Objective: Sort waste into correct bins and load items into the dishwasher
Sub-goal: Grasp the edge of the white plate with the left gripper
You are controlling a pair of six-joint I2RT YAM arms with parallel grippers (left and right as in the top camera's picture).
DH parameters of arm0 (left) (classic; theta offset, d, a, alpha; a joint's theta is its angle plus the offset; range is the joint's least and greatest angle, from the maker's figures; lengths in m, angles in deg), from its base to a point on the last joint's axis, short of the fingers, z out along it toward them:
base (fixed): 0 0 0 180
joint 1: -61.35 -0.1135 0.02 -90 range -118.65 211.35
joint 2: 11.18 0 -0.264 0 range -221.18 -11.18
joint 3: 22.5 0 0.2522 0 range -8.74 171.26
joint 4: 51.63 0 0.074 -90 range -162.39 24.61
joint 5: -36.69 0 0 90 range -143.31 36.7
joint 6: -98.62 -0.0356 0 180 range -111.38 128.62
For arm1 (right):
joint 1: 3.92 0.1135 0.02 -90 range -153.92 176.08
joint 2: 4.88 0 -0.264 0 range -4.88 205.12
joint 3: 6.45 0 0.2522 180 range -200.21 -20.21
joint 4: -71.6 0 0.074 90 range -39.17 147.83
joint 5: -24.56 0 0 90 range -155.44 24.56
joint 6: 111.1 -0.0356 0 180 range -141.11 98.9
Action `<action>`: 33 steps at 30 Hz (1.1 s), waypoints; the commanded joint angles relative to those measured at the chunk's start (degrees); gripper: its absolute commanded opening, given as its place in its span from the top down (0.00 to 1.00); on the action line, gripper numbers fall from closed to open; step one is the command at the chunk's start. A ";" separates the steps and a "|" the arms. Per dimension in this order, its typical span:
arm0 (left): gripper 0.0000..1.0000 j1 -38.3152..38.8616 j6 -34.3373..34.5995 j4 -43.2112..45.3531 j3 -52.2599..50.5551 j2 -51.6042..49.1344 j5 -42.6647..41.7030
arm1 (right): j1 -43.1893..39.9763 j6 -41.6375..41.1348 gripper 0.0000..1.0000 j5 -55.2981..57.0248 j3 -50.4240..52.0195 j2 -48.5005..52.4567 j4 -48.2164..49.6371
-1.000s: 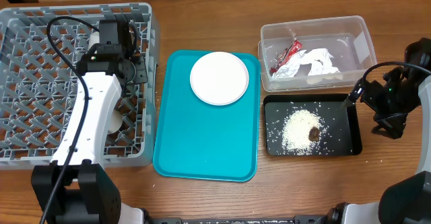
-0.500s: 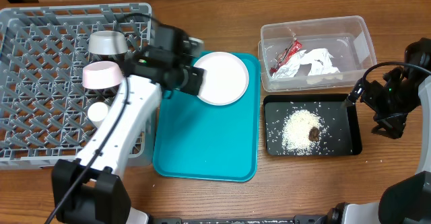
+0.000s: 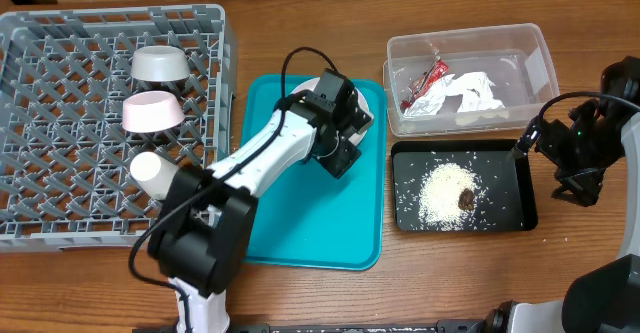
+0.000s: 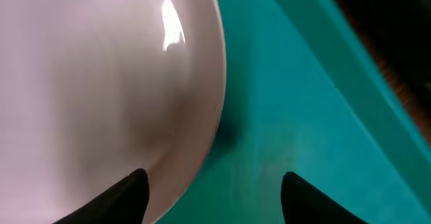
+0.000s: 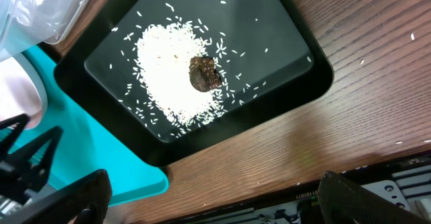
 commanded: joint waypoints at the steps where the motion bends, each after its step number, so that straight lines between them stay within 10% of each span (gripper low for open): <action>1: 0.37 0.31 -1.18 -1.27 0.50 -1.64 1.14 | -0.15 0.39 0.00 0.17 -0.46 -1.22 0.26; 9: 0.68 0.42 1.16 -4.87 0.48 -1.95 2.05 | -0.15 0.39 0.00 0.17 -0.46 -1.22 0.26; 24: 0.65 0.39 2.08 -2.27 -2.23 -2.56 8.11 | -0.15 0.39 0.00 0.17 -0.46 -1.22 0.24; 33: 0.85 0.44 2.23 -1.51 -2.27 -3.04 8.33 | -0.15 0.39 0.00 0.17 -0.46 -1.22 0.22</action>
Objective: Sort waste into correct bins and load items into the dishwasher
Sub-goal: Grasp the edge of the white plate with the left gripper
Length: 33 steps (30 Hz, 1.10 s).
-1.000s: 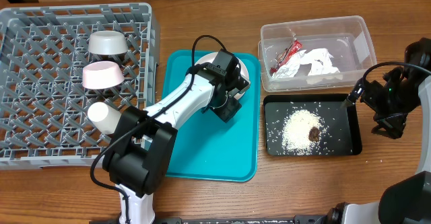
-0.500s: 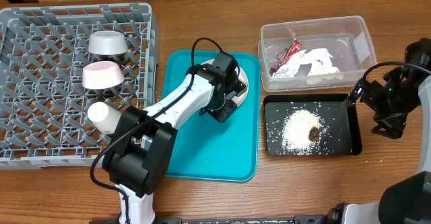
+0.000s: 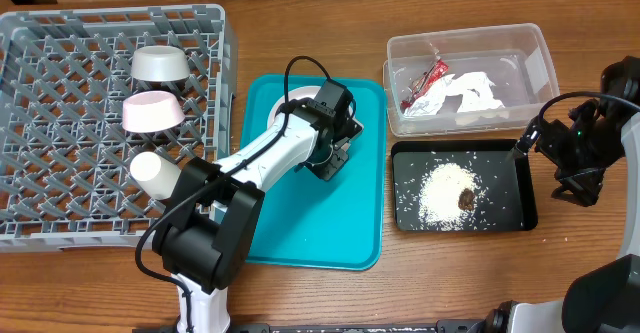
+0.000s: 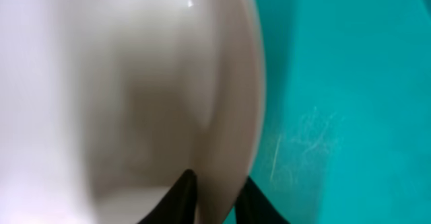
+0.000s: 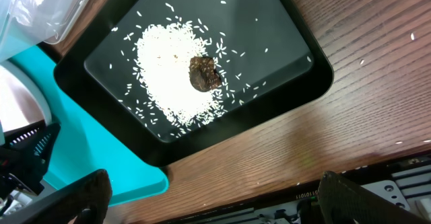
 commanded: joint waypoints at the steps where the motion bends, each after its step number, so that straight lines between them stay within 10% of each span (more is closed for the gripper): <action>1: 0.87 0.42 0.94 -0.02 -0.42 -1.84 1.18 | -0.15 0.37 0.00 0.15 -0.46 -1.22 0.26; 18: 0.96 0.31 6.27 -2.29 1.97 -1.75 3.65 | -0.15 0.37 0.00 0.15 -0.46 -1.22 0.22; 33: 0.96 -0.98 11.45 -21.75 26.97 3.26 3.50 | -0.15 0.37 0.00 0.15 -0.46 -1.22 0.22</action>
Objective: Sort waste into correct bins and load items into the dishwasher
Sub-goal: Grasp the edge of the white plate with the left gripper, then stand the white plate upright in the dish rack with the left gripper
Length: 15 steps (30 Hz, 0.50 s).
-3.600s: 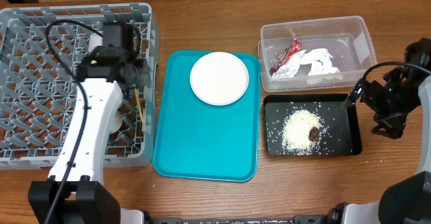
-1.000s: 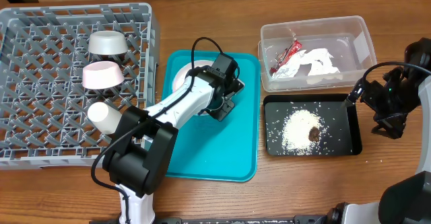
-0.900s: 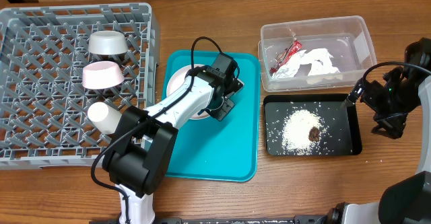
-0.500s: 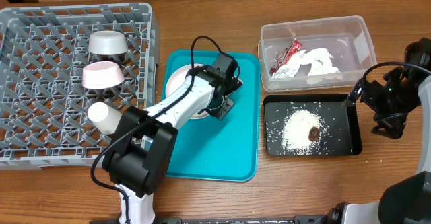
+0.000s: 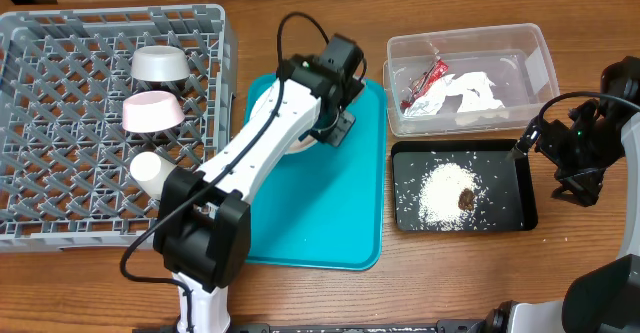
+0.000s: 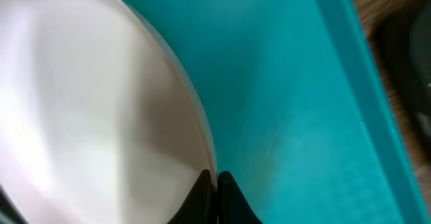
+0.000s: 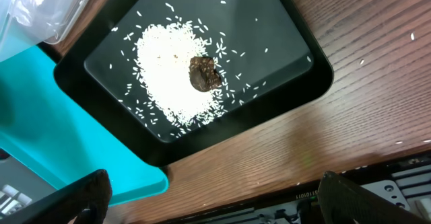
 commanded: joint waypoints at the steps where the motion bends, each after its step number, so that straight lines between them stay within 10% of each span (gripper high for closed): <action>1: 0.96 -1.31 3.04 -2.03 4.85 4.04 -0.31 | -0.15 0.37 0.00 0.15 -0.46 -1.22 0.24; 15: 0.96 -17.64 1.90 -3.08 6.97 13.81 -21.09 | -0.15 0.37 0.00 0.15 -0.46 -1.22 0.26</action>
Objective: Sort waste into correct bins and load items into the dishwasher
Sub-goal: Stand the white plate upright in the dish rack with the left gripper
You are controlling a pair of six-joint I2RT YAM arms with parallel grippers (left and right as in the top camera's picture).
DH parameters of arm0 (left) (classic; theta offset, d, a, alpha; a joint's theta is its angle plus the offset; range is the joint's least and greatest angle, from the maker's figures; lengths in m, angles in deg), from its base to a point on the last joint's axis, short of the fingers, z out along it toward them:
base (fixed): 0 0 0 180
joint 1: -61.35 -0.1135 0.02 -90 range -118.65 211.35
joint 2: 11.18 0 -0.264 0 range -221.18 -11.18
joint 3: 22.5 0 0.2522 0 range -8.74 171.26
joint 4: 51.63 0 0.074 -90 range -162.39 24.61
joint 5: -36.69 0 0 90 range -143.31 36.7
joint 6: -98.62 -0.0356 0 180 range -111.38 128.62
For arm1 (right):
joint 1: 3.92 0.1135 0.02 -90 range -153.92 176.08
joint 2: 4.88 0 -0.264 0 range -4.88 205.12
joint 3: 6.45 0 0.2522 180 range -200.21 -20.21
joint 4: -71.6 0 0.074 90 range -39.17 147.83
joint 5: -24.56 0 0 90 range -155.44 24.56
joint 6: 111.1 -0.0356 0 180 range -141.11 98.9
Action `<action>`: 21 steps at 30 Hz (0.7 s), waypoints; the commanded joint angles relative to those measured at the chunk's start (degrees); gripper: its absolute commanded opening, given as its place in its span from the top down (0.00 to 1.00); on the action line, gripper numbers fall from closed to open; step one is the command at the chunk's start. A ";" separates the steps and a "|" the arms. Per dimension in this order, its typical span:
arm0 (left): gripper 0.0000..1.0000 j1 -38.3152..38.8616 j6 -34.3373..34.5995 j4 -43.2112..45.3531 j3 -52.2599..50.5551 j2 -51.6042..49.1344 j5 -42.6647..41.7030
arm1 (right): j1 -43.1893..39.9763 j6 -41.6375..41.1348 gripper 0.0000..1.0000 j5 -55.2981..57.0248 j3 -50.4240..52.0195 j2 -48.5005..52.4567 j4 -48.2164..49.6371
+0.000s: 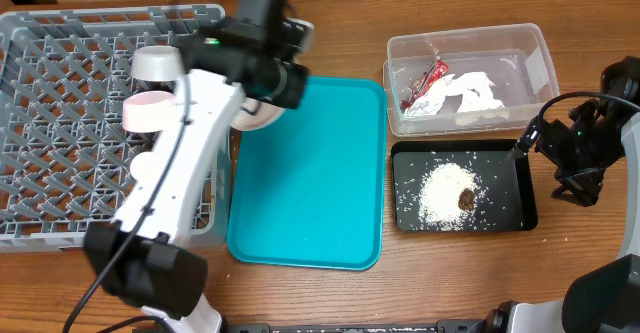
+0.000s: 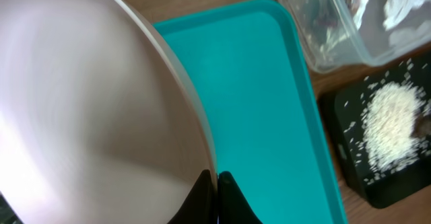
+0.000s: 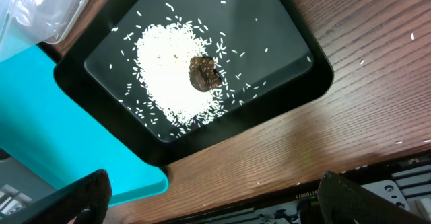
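Observation:
My left gripper (image 1: 268, 99) is shut on the rim of a white plate (image 1: 252, 114), held in the air over the gap between the grey dish rack (image 1: 60, 123) and the teal tray (image 1: 305, 173). In the left wrist view the plate (image 2: 87, 109) fills the left half and the black fingertips (image 2: 205, 183) pinch its edge. My right gripper (image 3: 214, 178) stands open, with nothing in it, over the table beside the black tray (image 3: 296, 56) of rice (image 3: 168, 76) and a brown lump (image 3: 204, 73).
A white bowl (image 1: 160, 63) and a pink bowl (image 1: 150, 111) sit in the rack. A clear bin (image 1: 525, 48) at the back right holds a red wrapper (image 1: 425, 81) and crumpled tissue (image 1: 475, 91). The black tray (image 1: 520, 188) lies in front of it.
My left gripper, still shut on the plate, has gone from above the teal tray's back part to higher up and further left, by the rack's right edge. The right arm has not moved.
My left gripper was open beside the plate's rim on the teal tray. Then its fingers were nearly shut around the rim. Then it was shut on the rim, above the tray, and now it holds the plate beside the rack. The right gripper stayed open throughout.

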 commanded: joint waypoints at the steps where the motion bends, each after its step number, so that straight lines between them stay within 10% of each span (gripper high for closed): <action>1: 0.96 -5.51 -1.36 -0.04 1.77 2.32 -11.10 | -0.15 0.39 0.00 0.17 -0.46 -1.22 0.24; 11: 0.96 -19.50 -3.52 -0.81 1.66 -0.33 -31.43 | -0.15 0.39 0.00 0.20 -0.46 -1.22 0.24; 21: 0.96 -24.46 -4.00 -1.90 1.57 -5.22 -33.11 | -0.15 0.39 0.00 0.20 -0.46 -1.22 0.22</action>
